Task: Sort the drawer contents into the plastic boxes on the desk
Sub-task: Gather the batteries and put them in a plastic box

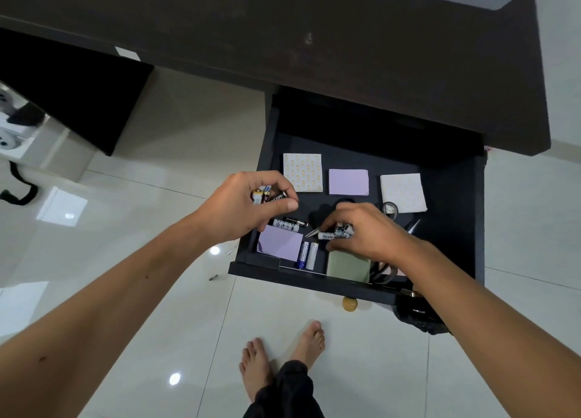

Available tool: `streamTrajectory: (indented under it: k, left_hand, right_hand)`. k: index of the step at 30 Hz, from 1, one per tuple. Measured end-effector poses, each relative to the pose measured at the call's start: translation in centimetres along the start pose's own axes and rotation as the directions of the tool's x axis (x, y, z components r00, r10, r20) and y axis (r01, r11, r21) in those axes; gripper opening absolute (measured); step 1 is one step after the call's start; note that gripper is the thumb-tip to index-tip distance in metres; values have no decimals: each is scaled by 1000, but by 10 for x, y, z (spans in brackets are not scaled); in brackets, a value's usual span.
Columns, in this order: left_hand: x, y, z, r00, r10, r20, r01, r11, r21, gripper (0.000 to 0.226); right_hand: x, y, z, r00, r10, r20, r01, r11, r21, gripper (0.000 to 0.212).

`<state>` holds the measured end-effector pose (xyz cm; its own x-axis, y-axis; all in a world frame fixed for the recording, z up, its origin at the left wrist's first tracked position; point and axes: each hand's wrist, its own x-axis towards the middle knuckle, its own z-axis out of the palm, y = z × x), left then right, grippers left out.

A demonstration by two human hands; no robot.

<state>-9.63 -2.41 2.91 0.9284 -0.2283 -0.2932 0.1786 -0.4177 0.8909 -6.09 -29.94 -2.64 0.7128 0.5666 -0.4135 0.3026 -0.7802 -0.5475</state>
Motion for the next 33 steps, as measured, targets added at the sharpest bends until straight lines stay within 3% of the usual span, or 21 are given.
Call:
streamTrajectory:
  k: [6,9,11,14,20,25,28,31,33]
  left_hand:
    - [-3,0,-2,1000,7,-3,-7,999,-33,1]
    - [-4,-1,-2,1000,-15,3,15,998,-59,4]
    - [-6,0,-3,1000,-15,9,16,998,-55,5]
    - [-7,-1,-5,1000,-21,17,22,999,-49,4]
    - [-4,1,-3,999,-46,23,46,998,-35,4]
    - [-2,3,-2,999,-36,22,36,999,7,5]
    - [-1,5,-1,999,-2,45,-5,989,150,9]
    - [4,9,4,990,35,134,-71,958,276,15]
    - [10,12,12,974,57,220,-138,916,376,19]
  right_hand:
    - [1,-13,-1,995,86,-58,-77,987,143,17]
    - [8,-26,1,997,61,-40,-53,982,184,39]
    - [15,-33,4,999,31,-34,-26,989,147,45]
    - [26,-37,10,998,-11,-62,15,998,64,29]
    - [36,-36,10,1000,13,-25,-15,998,-61,34]
    - [33,-37,6,1000,2,-12,-3,993,-122,24]
    - [25,-36,1,998,28,-60,-26,999,25,12]
    - [11,-28,-6,986,85,-142,-51,972,229,14]
    - [0,-23,-12,985,95,-142,-42,940,337,32]
